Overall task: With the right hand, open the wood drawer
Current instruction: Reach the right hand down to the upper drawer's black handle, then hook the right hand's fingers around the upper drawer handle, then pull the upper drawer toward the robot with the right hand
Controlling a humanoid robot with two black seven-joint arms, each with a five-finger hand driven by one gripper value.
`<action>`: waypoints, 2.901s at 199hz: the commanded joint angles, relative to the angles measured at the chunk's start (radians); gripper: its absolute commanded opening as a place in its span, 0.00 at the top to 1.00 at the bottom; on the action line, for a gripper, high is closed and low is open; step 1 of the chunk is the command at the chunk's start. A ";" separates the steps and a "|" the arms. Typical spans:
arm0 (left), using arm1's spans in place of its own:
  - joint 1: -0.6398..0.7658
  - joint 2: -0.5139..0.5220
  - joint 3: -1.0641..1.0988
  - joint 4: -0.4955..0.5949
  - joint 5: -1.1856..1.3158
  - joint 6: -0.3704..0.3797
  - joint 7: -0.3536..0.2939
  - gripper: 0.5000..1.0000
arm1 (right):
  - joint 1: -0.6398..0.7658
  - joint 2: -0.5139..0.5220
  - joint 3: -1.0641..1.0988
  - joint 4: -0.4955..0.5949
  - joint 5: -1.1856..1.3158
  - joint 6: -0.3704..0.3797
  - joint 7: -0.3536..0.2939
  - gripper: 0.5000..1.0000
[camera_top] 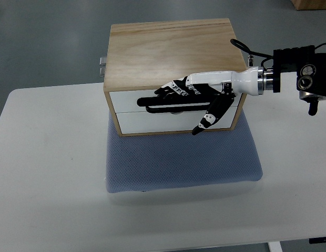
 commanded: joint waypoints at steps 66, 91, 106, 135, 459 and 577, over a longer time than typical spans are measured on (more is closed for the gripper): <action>0.000 0.000 0.000 0.000 0.000 0.000 0.000 0.00 | -0.033 -0.001 -0.010 -0.060 -0.041 -0.002 0.000 0.10; 0.000 0.000 0.000 0.000 0.000 0.000 0.000 0.00 | -0.033 -0.003 -0.010 -0.067 -0.047 -0.002 0.002 0.10; 0.000 0.000 0.000 0.000 0.000 0.000 0.000 0.00 | -0.041 -0.001 -0.011 -0.073 -0.049 -0.002 0.002 0.10; 0.000 0.000 0.000 0.000 0.000 0.000 0.000 0.00 | -0.048 -0.001 -0.013 -0.074 -0.067 -0.002 0.000 0.10; 0.000 0.000 0.000 0.000 0.000 0.000 0.000 0.00 | -0.055 -0.107 -0.036 0.203 -0.093 0.012 0.000 0.09; 0.000 0.000 0.000 0.000 0.000 0.000 0.000 0.00 | -0.053 -0.135 0.025 0.202 -0.090 0.014 0.002 0.10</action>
